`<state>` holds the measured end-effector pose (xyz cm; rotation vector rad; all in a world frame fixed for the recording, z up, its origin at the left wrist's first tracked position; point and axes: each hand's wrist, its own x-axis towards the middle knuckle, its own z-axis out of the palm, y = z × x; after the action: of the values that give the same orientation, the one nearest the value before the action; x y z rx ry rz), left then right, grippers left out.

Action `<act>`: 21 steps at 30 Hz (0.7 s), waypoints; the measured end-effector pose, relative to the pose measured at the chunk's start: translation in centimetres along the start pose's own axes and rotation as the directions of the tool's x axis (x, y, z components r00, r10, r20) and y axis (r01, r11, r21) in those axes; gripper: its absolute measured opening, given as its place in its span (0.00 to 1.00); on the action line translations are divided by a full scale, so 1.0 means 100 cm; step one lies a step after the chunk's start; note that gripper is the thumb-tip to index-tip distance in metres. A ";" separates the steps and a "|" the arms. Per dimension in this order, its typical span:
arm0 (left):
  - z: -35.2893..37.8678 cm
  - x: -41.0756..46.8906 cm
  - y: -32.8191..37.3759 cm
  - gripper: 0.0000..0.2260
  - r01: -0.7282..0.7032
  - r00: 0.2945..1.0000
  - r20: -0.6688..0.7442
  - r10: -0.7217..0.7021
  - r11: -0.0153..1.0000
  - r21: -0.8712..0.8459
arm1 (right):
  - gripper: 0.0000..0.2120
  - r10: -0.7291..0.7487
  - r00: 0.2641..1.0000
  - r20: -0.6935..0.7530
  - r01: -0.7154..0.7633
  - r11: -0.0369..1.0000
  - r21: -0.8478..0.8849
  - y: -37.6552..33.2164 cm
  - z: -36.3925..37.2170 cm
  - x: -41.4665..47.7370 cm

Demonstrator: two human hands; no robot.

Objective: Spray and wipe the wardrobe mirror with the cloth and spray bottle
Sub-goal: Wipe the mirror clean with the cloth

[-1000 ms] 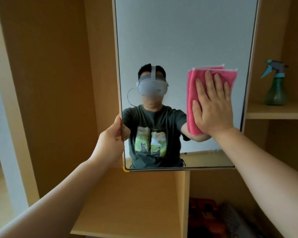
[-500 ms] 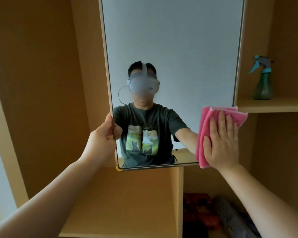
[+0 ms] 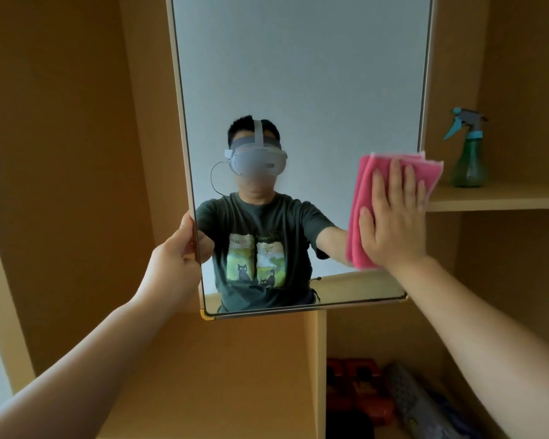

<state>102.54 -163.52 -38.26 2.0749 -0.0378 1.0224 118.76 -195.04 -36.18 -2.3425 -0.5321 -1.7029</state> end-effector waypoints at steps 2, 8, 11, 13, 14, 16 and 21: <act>0.000 -0.001 0.001 0.26 0.001 1.000 -0.006 -0.001 1.000 0.001 | 0.29 0.004 0.999 -0.033 -0.004 1.000 -0.001 -0.001 -0.011 0.037; 0.000 -0.002 0.006 0.26 -0.005 1.000 -0.015 0.004 1.000 -0.020 | 0.29 -0.035 0.997 -0.068 0.034 0.999 -0.014 0.006 -0.027 0.082; 0.001 -0.005 0.009 0.27 -0.017 1.000 -0.025 0.016 1.000 -0.026 | 0.29 -0.031 0.996 -0.078 0.031 1.000 -0.001 0.006 -0.022 0.070; 0.001 -0.005 0.011 0.29 -0.013 1.000 -0.027 0.012 1.000 -0.009 | 0.29 -0.028 0.997 -0.074 0.029 0.999 0.017 0.006 -0.015 0.053; 0.001 -0.006 0.012 0.30 -0.010 1.000 -0.023 0.010 1.000 0.004 | 0.29 -0.034 0.997 -0.072 0.036 0.999 0.024 0.006 -0.011 0.041; 0.000 -0.005 0.012 0.32 -0.010 1.000 -0.006 0.010 0.999 0.041 | 0.29 -0.064 0.996 -0.059 0.066 0.997 0.032 0.006 0.000 0.009; -0.003 -0.004 0.007 0.32 0.010 1.000 0.024 -0.010 1.000 0.011 | 0.30 -0.084 0.996 -0.005 0.084 0.996 0.032 -0.005 0.026 -0.075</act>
<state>101.88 -163.88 -37.97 2.0952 -0.0339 0.9938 118.76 -194.93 -44.14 -2.3251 -0.6615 -1.7203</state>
